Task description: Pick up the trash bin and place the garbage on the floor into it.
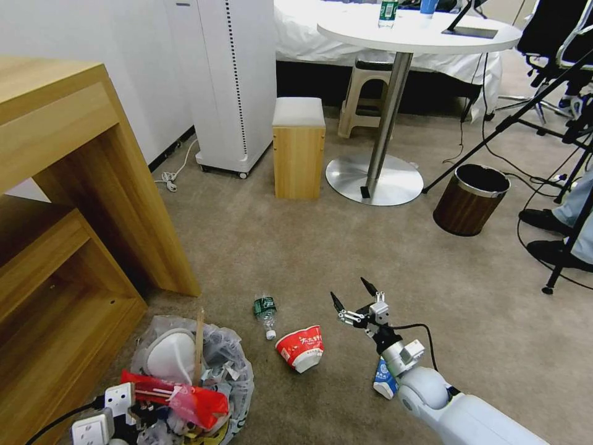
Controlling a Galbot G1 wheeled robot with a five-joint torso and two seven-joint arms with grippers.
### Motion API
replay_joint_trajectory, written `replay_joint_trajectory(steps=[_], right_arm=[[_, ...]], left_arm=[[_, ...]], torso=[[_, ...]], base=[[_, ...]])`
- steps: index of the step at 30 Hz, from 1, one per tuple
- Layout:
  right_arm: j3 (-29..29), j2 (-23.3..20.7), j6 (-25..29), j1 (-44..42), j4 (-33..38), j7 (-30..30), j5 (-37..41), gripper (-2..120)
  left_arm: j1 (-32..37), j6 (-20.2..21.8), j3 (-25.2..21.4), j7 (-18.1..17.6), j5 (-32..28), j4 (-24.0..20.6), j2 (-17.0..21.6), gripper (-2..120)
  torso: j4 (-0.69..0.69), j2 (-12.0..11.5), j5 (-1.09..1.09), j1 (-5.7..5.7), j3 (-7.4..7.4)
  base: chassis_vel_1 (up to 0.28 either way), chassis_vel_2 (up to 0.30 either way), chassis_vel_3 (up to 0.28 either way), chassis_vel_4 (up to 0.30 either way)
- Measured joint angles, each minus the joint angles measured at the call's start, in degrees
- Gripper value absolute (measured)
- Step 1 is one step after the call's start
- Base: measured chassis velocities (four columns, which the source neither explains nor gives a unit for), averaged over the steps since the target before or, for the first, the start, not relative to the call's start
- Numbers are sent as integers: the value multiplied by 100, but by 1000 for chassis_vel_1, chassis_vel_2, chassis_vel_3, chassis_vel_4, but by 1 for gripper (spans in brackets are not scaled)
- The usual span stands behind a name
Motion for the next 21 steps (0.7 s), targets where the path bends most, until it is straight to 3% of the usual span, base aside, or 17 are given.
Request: replay_joint_trajectory(steps=[9,16,21], right_arm=[[7,-16,-84,-43,0,-1,-156,100],[-136,-8,-583,120,68,876,-488,100],[-280,-87,-845,150,256,625,-61,100]], left_arm=[[2,-6,19,5,27,6,-16,0],[-11,-11,15,17,18,4,-3,0],[23,-11,31,23,100,25,-65,0]], torso=[[0,0,1,1,2],[0,0,-2,3,1],[2,0,0,0,0]], base=[[-151,152,145,-156],[-71,77,67,-85],[0,0,0,0]])
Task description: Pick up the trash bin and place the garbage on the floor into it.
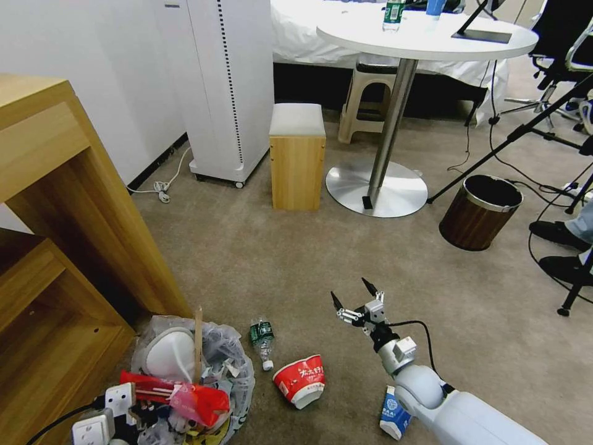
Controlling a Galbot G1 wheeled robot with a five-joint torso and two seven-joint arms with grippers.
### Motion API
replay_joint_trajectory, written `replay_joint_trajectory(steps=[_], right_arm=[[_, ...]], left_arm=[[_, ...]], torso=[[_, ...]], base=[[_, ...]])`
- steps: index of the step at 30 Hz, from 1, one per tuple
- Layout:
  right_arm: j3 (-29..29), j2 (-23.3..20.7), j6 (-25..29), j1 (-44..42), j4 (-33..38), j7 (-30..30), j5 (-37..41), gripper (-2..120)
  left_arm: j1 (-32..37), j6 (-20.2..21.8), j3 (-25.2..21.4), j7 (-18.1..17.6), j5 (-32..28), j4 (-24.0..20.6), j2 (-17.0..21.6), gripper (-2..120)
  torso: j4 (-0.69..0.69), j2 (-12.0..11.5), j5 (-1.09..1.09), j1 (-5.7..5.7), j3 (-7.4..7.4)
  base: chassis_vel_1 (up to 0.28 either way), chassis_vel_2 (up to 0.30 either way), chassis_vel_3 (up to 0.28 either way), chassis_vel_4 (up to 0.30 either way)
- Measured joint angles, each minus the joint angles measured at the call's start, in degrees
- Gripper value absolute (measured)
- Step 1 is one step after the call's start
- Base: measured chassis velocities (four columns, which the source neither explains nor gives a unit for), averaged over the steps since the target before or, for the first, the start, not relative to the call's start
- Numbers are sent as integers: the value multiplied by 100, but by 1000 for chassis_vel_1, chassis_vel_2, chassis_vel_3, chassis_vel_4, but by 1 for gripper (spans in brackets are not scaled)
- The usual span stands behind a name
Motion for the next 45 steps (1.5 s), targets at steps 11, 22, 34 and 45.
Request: replay_joint_trajectory(steps=[11,22,34,45], right_arm=[[-1281,-377,-947,476,-144,-1771,2121,100],[-1645,-710,-1281,331,-143,-1502,1401,100],[-1399,-2263,-42,1341,61,-3943,8,100],[-2097,-2233,-95,2738,-419,-4817,251,100]], left_arm=[[-9,0,62,24,98,69,-27,0],[-27,1,121,67,209,168,-116,0],[-173,-24,151,168,255,350,-53,0],[-250,-98,175,270,250,485,-19,0]], torso=[[-1,0,-1,0,0],[-2,0,0,1,1],[-3,0,-3,1,1],[-1,0,0,2,1]], base=[[0,0,0,0],[0,0,0,0],[0,0,0,0],[0,0,0,0]])
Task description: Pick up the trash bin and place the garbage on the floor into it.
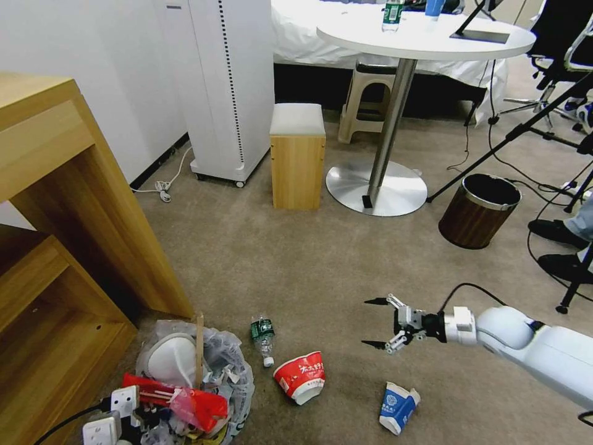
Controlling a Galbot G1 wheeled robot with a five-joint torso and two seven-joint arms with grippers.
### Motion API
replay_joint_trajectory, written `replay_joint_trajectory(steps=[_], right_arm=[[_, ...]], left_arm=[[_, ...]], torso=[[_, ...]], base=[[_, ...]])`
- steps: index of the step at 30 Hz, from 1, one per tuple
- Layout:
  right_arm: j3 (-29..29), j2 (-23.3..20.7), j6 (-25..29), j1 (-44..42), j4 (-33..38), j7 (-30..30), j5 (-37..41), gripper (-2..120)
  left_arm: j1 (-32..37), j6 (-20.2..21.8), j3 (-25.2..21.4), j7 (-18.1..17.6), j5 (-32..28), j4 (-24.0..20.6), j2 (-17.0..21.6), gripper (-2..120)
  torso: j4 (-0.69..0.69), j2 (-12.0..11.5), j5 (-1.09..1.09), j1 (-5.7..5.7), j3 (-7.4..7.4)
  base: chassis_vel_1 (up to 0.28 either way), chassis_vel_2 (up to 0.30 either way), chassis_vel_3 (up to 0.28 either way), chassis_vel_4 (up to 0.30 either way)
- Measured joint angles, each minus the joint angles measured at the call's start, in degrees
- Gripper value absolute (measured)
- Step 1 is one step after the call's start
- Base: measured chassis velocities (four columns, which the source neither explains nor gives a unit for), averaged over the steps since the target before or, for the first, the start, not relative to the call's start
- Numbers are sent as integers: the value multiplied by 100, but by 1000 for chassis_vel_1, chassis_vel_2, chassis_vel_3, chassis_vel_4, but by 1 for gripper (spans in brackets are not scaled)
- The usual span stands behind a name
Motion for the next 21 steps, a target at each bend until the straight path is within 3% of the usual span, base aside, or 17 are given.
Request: replay_joint_trajectory(steps=[5,15,21], right_arm=[[-18,248,74,27,-293,-29,-237,100],[-2,1363,442,-145,-1430,-269,-827,100],[-81,1557,489,-296,-1632,-270,-744,100]], left_arm=[[6,1,-29,3,11,0,-42,0],[113,-27,-58,65,303,54,-295,0],[117,-43,-76,67,356,89,-373,0]], torso=[[0,0,-2,0,0],[1,-1,2,0,0],[-1,0,2,0,0]], base=[[0,0,0,0],[0,0,0,0],[0,0,0,0]])
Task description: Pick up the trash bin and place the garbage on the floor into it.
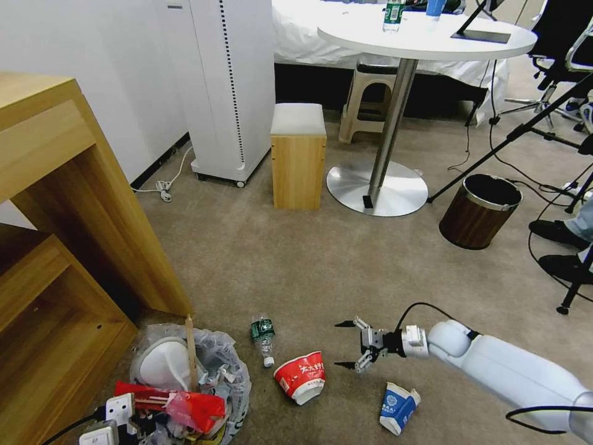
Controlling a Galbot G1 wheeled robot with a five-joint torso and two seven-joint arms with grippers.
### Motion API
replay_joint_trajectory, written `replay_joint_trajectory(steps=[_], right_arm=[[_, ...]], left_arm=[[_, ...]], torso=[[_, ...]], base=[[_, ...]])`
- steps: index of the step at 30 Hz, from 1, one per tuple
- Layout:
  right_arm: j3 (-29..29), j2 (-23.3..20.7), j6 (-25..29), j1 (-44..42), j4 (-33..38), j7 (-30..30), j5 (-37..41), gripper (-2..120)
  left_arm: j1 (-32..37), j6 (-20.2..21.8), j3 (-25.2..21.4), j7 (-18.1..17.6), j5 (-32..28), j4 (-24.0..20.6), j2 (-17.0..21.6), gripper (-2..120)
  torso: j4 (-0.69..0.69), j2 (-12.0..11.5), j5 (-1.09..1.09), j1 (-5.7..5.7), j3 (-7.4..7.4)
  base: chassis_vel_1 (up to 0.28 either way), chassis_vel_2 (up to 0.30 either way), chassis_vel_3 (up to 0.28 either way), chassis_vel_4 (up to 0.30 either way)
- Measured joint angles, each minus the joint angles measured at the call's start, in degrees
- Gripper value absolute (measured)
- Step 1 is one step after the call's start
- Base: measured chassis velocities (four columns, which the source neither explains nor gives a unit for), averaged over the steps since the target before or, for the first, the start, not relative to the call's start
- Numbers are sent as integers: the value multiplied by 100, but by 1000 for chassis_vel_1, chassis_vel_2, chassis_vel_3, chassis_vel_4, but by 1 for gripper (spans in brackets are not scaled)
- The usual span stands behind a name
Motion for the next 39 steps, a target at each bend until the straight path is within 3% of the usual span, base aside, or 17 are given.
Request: replay_joint_trajectory(steps=[7,12,19,28,39], right_arm=[[-17,657,94,-160,-786,110,-18,100],[-68,878,96,-213,-970,182,27,100],[-229,937,87,-314,-846,127,170,100],[-359,1175,251,-285,-1297,-116,150,100],[-488,1480,257,-257,-1598,58,31,100]], left_arm=[[-26,-15,-10,-7,48,83,-50,0],[-25,-17,-9,-8,49,98,-43,0],[-32,-20,-2,-10,43,138,-12,0],[-55,-25,12,-12,27,172,27,0],[-92,-37,40,19,51,228,13,0]], torso=[[1,0,1,0,0],[1,0,0,0,0],[0,1,0,0,-1],[0,1,-1,0,0],[1,1,0,-1,0]], base=[[0,0,0,0],[0,0,0,0],[0,0,0,0],[0,0,0,0],[0,0,0,0]])
